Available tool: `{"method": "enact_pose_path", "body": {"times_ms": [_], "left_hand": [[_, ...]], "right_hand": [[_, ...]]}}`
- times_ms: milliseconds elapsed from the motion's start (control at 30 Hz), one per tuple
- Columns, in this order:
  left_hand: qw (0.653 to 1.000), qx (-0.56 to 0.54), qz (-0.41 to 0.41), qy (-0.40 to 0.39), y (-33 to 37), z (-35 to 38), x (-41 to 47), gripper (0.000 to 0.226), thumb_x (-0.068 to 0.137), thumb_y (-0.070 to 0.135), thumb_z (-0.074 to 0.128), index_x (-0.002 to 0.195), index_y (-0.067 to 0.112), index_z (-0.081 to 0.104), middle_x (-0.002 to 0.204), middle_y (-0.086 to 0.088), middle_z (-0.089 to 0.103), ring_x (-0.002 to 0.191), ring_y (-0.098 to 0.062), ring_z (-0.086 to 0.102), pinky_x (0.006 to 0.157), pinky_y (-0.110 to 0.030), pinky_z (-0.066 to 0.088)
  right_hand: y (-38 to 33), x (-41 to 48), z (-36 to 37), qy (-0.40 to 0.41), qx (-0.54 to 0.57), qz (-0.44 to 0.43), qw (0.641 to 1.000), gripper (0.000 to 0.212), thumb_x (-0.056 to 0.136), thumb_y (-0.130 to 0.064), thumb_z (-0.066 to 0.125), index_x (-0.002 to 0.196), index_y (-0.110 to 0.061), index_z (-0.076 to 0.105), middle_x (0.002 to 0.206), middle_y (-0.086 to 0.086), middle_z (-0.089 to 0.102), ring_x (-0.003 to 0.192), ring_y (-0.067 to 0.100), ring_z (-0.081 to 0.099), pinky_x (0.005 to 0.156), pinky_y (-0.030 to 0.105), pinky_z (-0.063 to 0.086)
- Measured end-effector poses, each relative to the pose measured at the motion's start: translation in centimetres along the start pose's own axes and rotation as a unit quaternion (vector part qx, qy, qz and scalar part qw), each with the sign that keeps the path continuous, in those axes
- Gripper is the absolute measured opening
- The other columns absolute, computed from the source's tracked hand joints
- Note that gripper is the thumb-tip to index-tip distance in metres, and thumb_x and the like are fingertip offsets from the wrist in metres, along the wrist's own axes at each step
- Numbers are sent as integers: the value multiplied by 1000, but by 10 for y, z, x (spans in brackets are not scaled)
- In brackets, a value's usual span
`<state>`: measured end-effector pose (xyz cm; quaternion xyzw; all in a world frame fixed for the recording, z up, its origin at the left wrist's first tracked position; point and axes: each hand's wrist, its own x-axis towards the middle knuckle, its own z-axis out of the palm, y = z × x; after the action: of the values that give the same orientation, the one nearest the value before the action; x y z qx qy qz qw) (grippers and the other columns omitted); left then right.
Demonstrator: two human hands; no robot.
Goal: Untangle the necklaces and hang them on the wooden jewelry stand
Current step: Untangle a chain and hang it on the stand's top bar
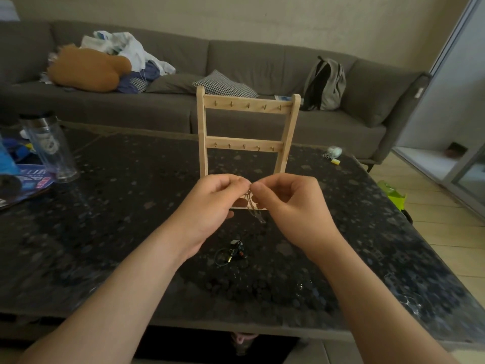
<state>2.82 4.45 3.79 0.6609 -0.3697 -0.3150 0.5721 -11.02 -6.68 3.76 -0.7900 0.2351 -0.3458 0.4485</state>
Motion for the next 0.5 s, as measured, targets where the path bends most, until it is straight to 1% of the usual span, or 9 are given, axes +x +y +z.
{"method": "enact_pose_path", "body": {"times_ms": [67,167,233,333,367,400,433,500], "left_hand": [[1000,-13,-11,5,0,-1,1,26,109,38,59,107,26,82,104,6,82,111,-14,74,104,-46,55],[999,-31,-37,19,-1,-2,3,25,108,40,61,107,23,80,109,-1,81,114,-21,73,110,-54,54],[998,-25,-50,17,-3,-1,4,25,107,39,61,103,23,80,109,-3,80,114,-23,73,110,-54,54],[998,-10,-69,-3,-4,0,4,29,108,38,57,110,18,78,110,-3,80,111,-20,76,109,-52,54],[997,-8,-70,-7,-4,1,4,29,108,37,57,111,17,78,109,-3,80,109,-19,77,109,-52,54],[997,-5,-70,-11,-3,1,4,30,108,36,57,111,16,78,108,-3,81,107,-18,78,109,-51,55],[997,-1,-70,-17,-2,1,4,31,108,36,56,112,15,78,106,-3,82,105,-17,78,108,-50,55],[997,3,-71,-41,-1,2,2,33,107,36,57,115,13,79,102,-2,82,101,-16,80,104,-46,55]], "right_hand": [[1,1,0,3,-13,1,1000,11,101,-26,74,94,-22,82,81,-6,79,79,13,75,76,27,62],[2,3,0,31,-14,-2,999,13,103,-28,72,92,-24,78,82,-4,78,80,15,74,75,27,61],[4,3,1,37,-11,-8,999,13,105,-26,68,95,-24,76,82,-5,76,81,13,73,76,25,60],[3,2,6,2,21,15,1000,18,111,-26,57,101,-21,72,83,-9,69,78,5,64,73,21,51],[2,2,8,-11,50,33,998,20,112,-27,54,102,-19,70,85,-7,68,79,6,62,75,22,50],[1,2,9,-21,86,53,995,22,113,-27,52,102,-17,68,86,-4,66,81,9,61,77,27,49],[0,3,10,-25,122,75,989,25,113,-27,50,99,-17,67,84,-3,65,82,13,60,80,33,49],[-2,4,13,-31,184,124,974,34,112,-27,46,84,-20,63,76,-3,59,80,18,57,82,43,45]]}}
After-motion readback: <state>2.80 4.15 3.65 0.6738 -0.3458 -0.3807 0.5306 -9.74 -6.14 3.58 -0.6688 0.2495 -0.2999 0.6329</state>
